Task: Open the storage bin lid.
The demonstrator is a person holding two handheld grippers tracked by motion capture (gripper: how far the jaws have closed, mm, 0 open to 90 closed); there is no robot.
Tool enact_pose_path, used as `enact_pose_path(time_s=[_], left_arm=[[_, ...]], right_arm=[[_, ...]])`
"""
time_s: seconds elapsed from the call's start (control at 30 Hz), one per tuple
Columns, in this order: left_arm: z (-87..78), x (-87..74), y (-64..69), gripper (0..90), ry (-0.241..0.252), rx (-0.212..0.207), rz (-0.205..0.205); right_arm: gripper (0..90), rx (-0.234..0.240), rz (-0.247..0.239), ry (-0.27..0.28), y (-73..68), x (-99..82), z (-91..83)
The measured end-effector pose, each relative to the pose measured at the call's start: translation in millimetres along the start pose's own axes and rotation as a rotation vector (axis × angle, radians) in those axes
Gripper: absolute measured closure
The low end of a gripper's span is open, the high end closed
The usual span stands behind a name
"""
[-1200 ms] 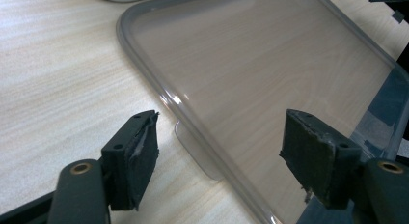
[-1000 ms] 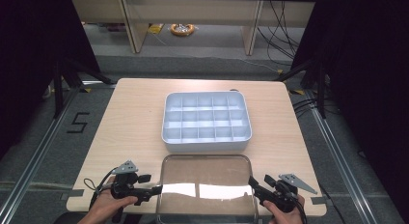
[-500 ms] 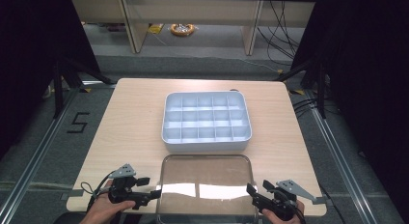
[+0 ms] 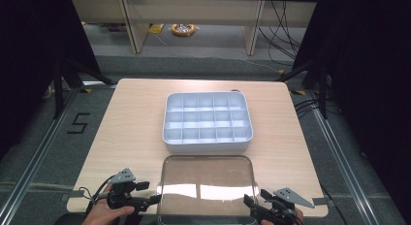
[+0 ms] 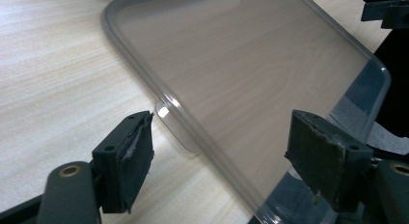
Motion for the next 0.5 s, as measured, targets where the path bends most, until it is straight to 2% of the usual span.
enact_pose_path(time_s=[0.07,0.1,0.17,0.2,0.23,0.27,0.33,0.37,0.4,0.43,0.47,0.5], left_arm=[[-0.6,-2.6,2.4,23.2,-0.008,-0.002,0.005],[-0.4,-3.7,4.3,22.9,-0.006,-0.010,0.002],[-1.6,-6.0,6.4,22.3,-0.010,-0.011,0.009],[-2.6,4.1,-11.8,21.9,-0.008,0.004,0.309],[-2.9,3.4,-11.1,21.3,-0.011,-0.004,0.314],[-3.7,2.9,-11.1,21.0,-0.016,-0.002,0.325],[-4.7,3.9,-12.7,20.5,-0.004,0.011,0.352],[-5.5,4.0,-13.8,20.2,-0.006,0.018,0.365],[-5.6,4.0,-14.1,20.1,-0.006,0.018,0.371],[-5.6,4.2,-14.3,20.1,-0.003,0.016,0.375],[-5.9,4.2,-14.9,20.1,-0.005,0.015,0.382],[-6.0,4.2,-14.9,20.0,-0.005,0.014,0.382]], right_arm=[[28.8,0.003,0.006,-0.003,-2.0,-1.5,-1.5],[28.8,0.025,0.019,-0.008,-5.0,-2.4,-2.2],[28.7,0.000,0.008,-0.021,-3.4,-5.5,-2.4],[28.5,0.001,0.015,-0.035,-5.0,-6.4,-5.0],[28.4,-0.001,0.011,-0.043,-4.8,-7.9,-5.2],[28.2,-0.001,0.062,-0.037,-9.0,-8.9,-4.6],[27.5,0.006,0.017,-0.042,-6.6,-9.9,-6.2],[27.2,-0.002,0.049,-0.062,-9.3,-12.0,-7.5],[27.1,0.007,0.020,-0.043,-7.6,-12.1,-5.8],[27.1,0.000,0.005,-0.059,-6.7,-13.1,-7.6],[27.1,0.006,0.078,-0.073,-12.2,-14.3,-10.2],[27.1,0.009,0.028,-0.036,-7.4,-12.6,-7.9]])
Point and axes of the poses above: each handheld gripper's, and its own axes: z roughly forward along the jaws, x roughly out of its top, y roughly to its right, the point moved 7 cm from there along z, roughly forward along the jaws, and after that the axes turned 5 degrees about -z, right-handed, at the moved point
